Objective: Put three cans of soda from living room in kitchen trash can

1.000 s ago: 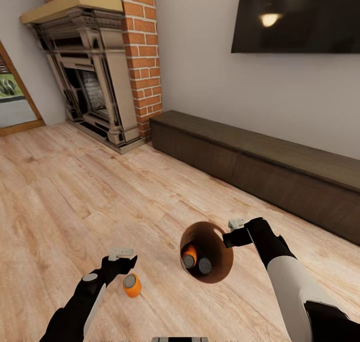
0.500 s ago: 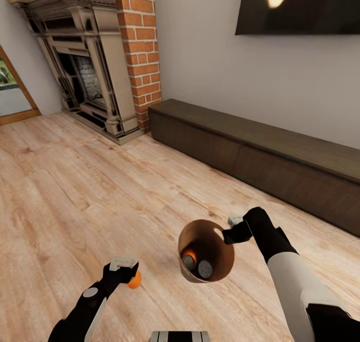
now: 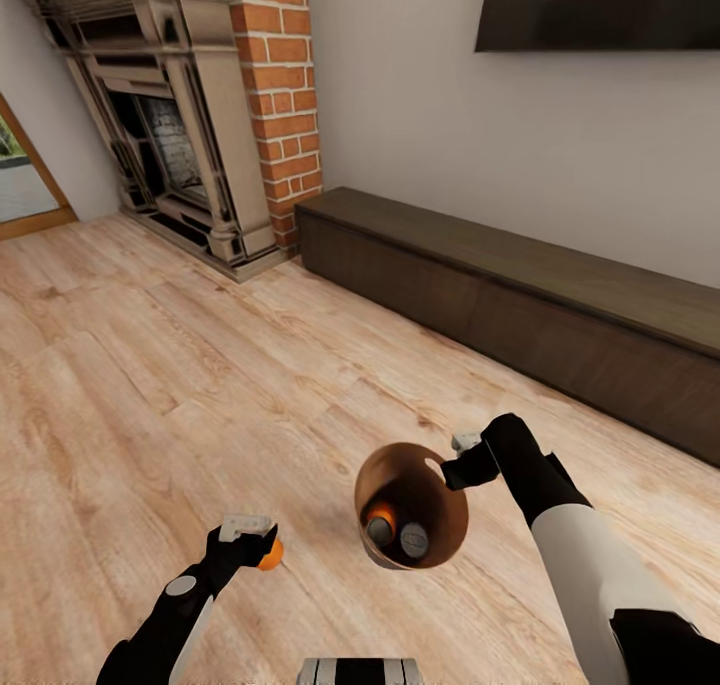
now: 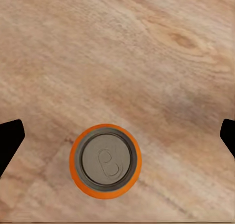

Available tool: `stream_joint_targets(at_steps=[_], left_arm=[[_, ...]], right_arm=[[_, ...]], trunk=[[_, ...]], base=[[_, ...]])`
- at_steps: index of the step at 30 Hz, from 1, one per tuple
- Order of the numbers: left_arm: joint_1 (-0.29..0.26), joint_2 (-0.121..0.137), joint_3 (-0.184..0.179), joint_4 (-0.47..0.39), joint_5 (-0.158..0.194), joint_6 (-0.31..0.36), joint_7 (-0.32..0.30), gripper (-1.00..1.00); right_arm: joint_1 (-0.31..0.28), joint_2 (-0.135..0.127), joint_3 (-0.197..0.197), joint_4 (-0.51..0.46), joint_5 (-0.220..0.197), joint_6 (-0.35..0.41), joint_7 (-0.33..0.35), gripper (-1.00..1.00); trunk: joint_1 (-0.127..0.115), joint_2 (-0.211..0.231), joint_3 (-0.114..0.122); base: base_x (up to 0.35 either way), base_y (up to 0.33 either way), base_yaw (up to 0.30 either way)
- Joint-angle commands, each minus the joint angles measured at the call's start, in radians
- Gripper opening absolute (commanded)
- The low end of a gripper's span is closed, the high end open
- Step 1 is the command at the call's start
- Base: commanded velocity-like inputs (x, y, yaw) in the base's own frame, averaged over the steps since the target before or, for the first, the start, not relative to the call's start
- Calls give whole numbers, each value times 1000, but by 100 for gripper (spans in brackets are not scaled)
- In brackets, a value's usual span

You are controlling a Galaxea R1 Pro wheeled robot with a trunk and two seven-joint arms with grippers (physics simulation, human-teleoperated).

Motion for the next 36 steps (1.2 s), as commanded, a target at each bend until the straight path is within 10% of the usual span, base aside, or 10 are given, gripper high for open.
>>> stream_joint_targets(at_steps=[1,18,36], left_arm=[[0,0,0,1,0,0,0,100],[0,1,4,-17,7,4,-1,100],[0,1,5,-18,7,3,0,100]], right_arm=[[-1,0,0,0,-37,14,7,-100],[0,-3,7,-1,-37,14,8,-100],[-3,-5,7,-92,-36,14,8,-100]], trunk=[[0,0,-4],[8,-4,-70],[10,-5,-85]], base=[[0,0,0],[0,0,0],[0,0,0]])
